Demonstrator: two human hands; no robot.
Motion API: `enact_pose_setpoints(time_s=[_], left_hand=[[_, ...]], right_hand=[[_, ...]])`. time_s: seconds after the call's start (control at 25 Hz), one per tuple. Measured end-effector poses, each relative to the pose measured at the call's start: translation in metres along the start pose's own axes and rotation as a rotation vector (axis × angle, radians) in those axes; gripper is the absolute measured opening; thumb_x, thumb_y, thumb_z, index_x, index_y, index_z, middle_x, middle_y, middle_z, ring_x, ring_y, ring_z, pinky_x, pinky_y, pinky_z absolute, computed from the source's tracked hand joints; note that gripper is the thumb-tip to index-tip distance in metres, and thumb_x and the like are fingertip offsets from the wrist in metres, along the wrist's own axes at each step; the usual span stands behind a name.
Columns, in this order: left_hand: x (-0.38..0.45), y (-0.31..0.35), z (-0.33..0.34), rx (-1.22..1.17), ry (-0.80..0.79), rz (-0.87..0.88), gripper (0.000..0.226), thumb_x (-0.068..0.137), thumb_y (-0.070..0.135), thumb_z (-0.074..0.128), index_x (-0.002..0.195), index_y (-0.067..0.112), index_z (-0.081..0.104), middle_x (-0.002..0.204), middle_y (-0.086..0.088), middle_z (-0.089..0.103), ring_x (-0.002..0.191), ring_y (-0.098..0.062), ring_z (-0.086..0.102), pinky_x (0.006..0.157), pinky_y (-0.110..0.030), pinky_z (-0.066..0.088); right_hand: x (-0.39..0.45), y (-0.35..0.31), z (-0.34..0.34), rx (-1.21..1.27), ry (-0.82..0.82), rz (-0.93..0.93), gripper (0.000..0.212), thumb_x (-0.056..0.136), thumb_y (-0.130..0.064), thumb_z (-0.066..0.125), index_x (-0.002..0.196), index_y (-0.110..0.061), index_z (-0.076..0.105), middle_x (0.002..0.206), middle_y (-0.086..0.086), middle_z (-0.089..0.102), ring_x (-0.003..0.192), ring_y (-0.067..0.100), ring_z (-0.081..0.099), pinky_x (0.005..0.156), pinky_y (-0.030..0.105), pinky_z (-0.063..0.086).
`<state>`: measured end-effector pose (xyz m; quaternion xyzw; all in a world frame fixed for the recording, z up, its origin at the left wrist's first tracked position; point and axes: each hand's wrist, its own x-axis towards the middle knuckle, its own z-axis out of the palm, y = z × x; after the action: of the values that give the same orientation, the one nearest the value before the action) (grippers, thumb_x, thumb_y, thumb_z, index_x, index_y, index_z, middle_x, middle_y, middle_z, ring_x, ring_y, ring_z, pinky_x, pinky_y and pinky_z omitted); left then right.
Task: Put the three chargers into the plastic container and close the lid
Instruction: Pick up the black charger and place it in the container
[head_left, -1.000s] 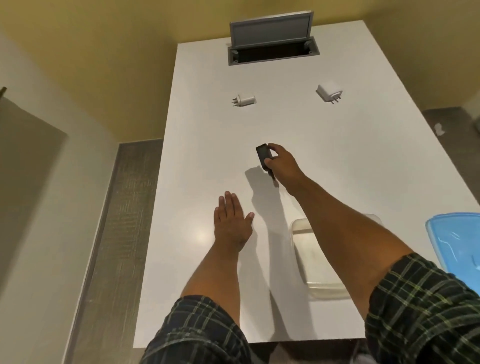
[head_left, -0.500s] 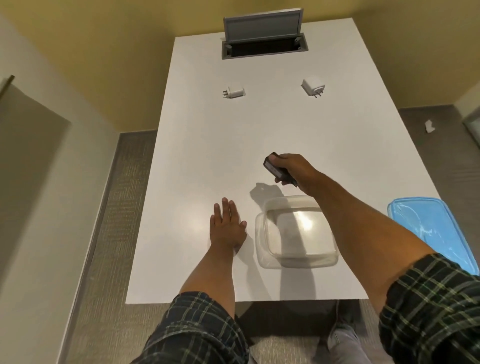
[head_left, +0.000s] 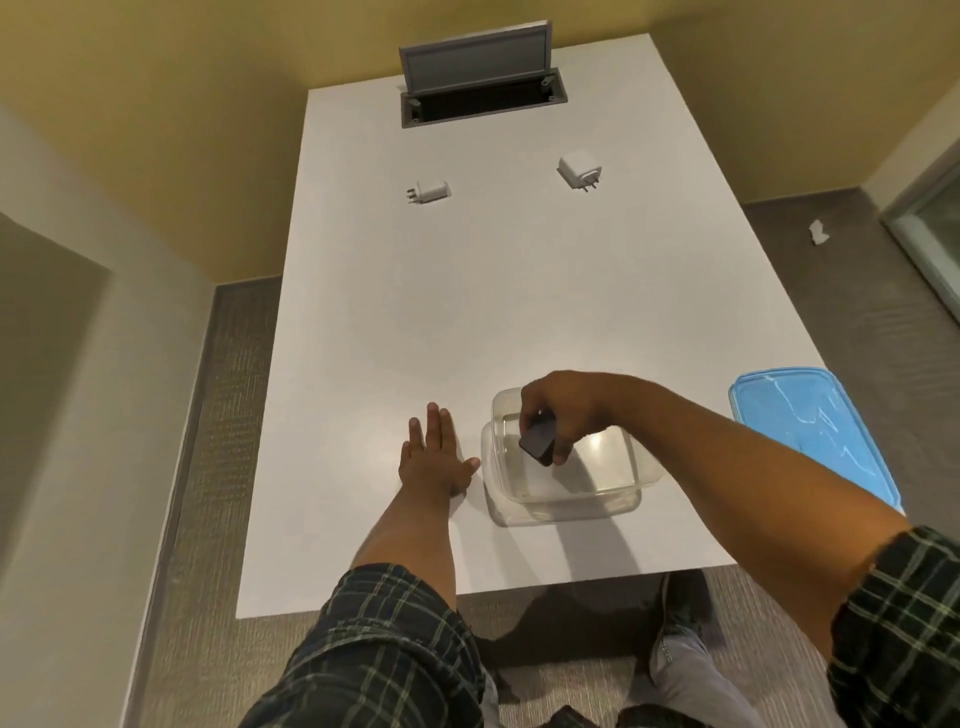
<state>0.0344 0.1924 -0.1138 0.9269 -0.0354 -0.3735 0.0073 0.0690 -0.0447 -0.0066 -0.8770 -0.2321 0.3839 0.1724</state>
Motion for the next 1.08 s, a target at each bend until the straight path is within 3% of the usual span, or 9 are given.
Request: enact_pose_setpoints(time_s=[0.16,0.24,0.36,0.48,0.72,0.96,1.08], left_hand=[[-0.001,-0.002,-0.001,-0.004,0.016,0.009,0.093,0.101,0.060,0.033,0.157,0.013,-0.022,0.165,-0.006,-0.031,0.156,-0.037,-0.015,0.126,-0.047,0.012],[-0.001,-0.003,-0.003,-0.009,0.009,0.008,0.093,0.101,0.061,0.034,0.158,0.013,-0.022,0.165,-0.005,-0.031,0.156,-0.036,-0.015,0.126,-0.046,0.012],[-0.002,-0.003,-0.002,0.007,0.011,-0.001,0.093,0.101,0.061,0.034,0.157,0.014,-0.023,0.164,-0.004,-0.032,0.156,-0.035,-0.015,0.126,-0.046,0.013],[-0.004,-0.001,-0.001,0.010,0.009,0.005,0.093,0.101,0.061,0.034,0.157,0.014,-0.023,0.165,-0.004,-0.031,0.156,-0.035,-0.015,0.126,-0.046,0.014],[-0.002,-0.001,-0.003,0.025,0.009,-0.003,0.093,0.100,0.061,0.033,0.158,0.014,-0.023,0.165,-0.004,-0.031,0.156,-0.035,-0.015,0.126,-0.045,0.014],[-0.001,-0.001,-0.002,0.017,0.015,-0.007,0.093,0.101,0.061,0.035,0.158,0.015,-0.022,0.165,-0.004,-0.031,0.156,-0.035,-0.015,0.126,-0.045,0.012],[0.000,0.000,-0.003,0.010,0.005,-0.014,0.093,0.100,0.061,0.035,0.158,0.016,-0.023,0.164,-0.004,-0.031,0.156,-0.035,-0.015,0.126,-0.045,0.013]], right_hand=[[0.008,-0.004,0.031,-0.601,0.093,-0.170,0.036,0.064,-0.029,0.083,0.098,-0.027,0.073,0.095,-0.008,0.064,0.097,0.019,0.052,0.073,0.030,0.031],[0.011,-0.003,0.045,-0.702,0.174,-0.248,0.020,0.069,-0.020,0.073,0.088,-0.025,0.073,0.089,-0.007,0.065,0.095,0.021,0.052,0.072,0.031,0.026],[0.010,0.000,0.061,-0.701,0.181,-0.263,0.015,0.070,-0.011,0.065,0.075,-0.024,0.068,0.083,-0.006,0.063,0.082,0.023,0.057,0.066,0.031,0.027],[0.010,0.005,0.075,-0.691,0.125,-0.238,0.019,0.075,-0.007,0.061,0.081,-0.024,0.067,0.090,-0.003,0.062,0.075,0.026,0.061,0.061,0.032,0.031],[0.015,0.014,0.085,-0.719,0.174,-0.265,0.018,0.074,-0.009,0.071,0.070,-0.024,0.062,0.076,-0.004,0.061,0.062,0.026,0.063,0.049,0.027,0.030],[0.017,0.017,0.081,-0.756,0.178,-0.370,0.009,0.083,-0.010,0.067,0.084,-0.019,0.068,0.085,0.001,0.064,0.075,0.029,0.066,0.047,0.029,0.036],[0.014,0.018,0.079,-0.699,0.163,-0.330,0.018,0.087,-0.007,0.062,0.100,-0.016,0.067,0.105,0.003,0.064,0.085,0.031,0.066,0.053,0.032,0.037]])
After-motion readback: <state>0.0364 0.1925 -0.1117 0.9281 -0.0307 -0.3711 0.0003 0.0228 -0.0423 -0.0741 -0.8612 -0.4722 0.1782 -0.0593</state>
